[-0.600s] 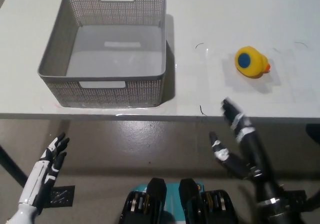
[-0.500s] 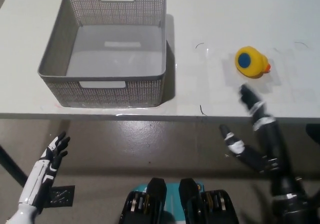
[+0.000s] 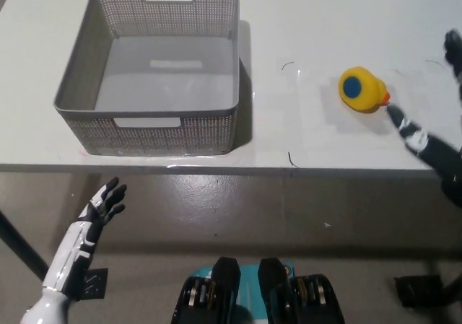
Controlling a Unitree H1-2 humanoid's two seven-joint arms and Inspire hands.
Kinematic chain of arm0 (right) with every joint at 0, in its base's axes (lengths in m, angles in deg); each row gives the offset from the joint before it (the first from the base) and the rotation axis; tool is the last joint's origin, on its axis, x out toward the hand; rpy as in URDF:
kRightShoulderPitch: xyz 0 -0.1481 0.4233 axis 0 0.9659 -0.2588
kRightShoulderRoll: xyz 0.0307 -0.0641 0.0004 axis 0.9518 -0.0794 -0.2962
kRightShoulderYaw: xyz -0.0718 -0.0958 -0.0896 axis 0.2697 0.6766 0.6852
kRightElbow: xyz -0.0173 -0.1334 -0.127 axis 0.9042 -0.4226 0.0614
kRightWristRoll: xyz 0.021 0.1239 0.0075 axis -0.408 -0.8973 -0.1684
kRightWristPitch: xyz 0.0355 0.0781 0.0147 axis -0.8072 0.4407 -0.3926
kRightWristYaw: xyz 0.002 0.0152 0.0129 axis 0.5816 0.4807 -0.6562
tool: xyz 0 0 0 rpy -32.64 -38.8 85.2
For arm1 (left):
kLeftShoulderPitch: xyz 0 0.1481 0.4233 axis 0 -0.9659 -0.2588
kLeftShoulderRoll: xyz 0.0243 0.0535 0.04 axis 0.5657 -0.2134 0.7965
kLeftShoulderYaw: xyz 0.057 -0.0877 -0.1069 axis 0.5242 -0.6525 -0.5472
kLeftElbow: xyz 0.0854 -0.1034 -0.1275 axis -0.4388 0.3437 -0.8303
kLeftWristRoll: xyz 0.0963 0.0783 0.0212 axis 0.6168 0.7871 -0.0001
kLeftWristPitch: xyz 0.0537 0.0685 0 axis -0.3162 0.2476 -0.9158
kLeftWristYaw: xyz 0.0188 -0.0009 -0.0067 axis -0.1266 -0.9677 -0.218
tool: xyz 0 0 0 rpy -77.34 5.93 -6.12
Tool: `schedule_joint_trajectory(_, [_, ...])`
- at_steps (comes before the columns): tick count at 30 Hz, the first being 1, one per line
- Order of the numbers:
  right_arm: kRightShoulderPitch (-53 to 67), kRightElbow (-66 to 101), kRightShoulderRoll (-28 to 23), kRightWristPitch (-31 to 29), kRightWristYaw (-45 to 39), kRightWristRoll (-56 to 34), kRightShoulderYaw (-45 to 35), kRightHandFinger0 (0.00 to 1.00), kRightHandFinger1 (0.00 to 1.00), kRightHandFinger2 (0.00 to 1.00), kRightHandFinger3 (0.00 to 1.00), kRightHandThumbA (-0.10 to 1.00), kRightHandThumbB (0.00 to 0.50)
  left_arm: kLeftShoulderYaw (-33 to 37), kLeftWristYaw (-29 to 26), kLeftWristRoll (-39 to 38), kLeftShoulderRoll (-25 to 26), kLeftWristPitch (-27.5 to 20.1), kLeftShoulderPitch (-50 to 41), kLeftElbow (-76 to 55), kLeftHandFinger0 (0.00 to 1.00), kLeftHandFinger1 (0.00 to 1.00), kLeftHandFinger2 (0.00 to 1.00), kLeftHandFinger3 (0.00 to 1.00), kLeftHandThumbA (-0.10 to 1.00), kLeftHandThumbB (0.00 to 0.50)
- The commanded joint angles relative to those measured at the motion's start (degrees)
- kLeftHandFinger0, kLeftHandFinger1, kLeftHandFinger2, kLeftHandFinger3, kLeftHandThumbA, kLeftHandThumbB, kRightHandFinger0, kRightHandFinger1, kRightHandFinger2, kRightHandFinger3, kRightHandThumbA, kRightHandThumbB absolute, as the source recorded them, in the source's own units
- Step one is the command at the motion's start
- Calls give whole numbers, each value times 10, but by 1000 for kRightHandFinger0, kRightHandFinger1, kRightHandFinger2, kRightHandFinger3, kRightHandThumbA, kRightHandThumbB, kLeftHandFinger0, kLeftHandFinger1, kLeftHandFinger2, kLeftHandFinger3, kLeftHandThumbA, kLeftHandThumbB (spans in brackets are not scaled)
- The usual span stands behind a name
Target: Use the right hand to pick up a yellow duck toy and place it into a container on the left hand side
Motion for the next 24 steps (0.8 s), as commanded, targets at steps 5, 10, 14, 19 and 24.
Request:
schedule_joint_trajectory(5, [-145, -114, -64, 87, 18, 78, 3, 1000, 1000, 1000, 1000, 718, 337, 35, 10, 36, -14, 0, 31, -16, 1000, 1000, 1000, 1000, 1000, 231])
schedule_joint_trajectory(10, [-244, -262, -101, 110, 49, 193, 72, 1000, 1000, 1000, 1000, 729, 389, 44, 8, 48, -21, -3, 25, -10, 1000, 1000, 1000, 1000, 1000, 264])
schedule_joint_trajectory(14, [-327, -395, -123, 144, 74, 286, 157, 1000, 1000, 1000, 1000, 707, 462, 43, 6, 49, -22, 1, 13, -11, 1000, 1000, 1000, 1000, 1000, 269])
schedule_joint_trajectory(19, [-406, -537, -120, 142, 65, 256, 192, 1000, 1000, 1000, 1000, 627, 498, 39, 6, 44, -19, -14, 1, -5, 1000, 1000, 1000, 1000, 1000, 239])
schedule_joint_trajectory(24, [-492, -695, -119, 126, -3, 218, 222, 1000, 1000, 1000, 1000, 641, 500, 33, 11, 28, -13, -32, -9, 3, 1000, 1000, 1000, 1000, 1000, 161])
